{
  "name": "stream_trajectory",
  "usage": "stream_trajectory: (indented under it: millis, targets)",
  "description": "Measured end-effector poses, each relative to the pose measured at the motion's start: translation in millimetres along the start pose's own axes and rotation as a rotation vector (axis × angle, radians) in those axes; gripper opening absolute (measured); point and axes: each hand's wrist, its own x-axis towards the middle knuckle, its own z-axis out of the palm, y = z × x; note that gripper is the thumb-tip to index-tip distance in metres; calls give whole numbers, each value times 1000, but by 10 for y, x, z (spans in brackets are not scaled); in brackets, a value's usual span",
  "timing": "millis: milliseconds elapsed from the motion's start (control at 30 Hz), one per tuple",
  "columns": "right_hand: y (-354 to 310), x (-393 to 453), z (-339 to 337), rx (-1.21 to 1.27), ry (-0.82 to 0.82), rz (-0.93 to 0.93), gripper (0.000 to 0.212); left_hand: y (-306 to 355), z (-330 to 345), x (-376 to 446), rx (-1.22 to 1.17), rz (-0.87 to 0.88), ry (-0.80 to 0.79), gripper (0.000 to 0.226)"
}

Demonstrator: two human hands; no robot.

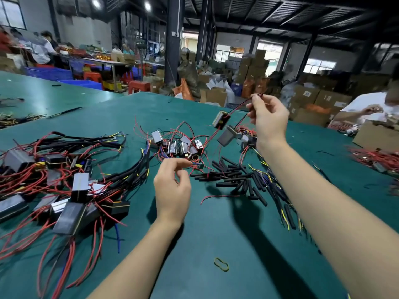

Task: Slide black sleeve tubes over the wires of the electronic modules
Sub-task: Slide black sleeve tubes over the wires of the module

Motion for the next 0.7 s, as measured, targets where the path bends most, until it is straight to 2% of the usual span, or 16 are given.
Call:
stream_trajectory:
  millis: [100, 200, 300, 367, 467, 567, 700]
  targets:
    - [-209, -62, -193, 69, -217, 82, 12, 73, -27, 50, -168, -192, 50, 30]
    - [-293, -199, -364, 60, -427, 339, 8, 177, -53, 133, -355, -346, -38, 22]
    - [-125, -484, -478, -35, -609, 592, 8, 270, -37, 181, -574, -637, -356, 24]
    - [47, -693, -524, -4, -650, 673, 10, 317, -9, 128, -614, -787, -597, 31]
    - [249, -896, -576, 40, -660, 662, 12, 279, 54, -10, -606, -733, -748, 26]
    - [378, -982, -610, 36, -610, 577, 11, 231, 80, -104, -643, -692, -750, 28]
    - [438, -1028, -616, -147, -513, 504, 7, 170, 84, -109, -571, -684, -714, 37]
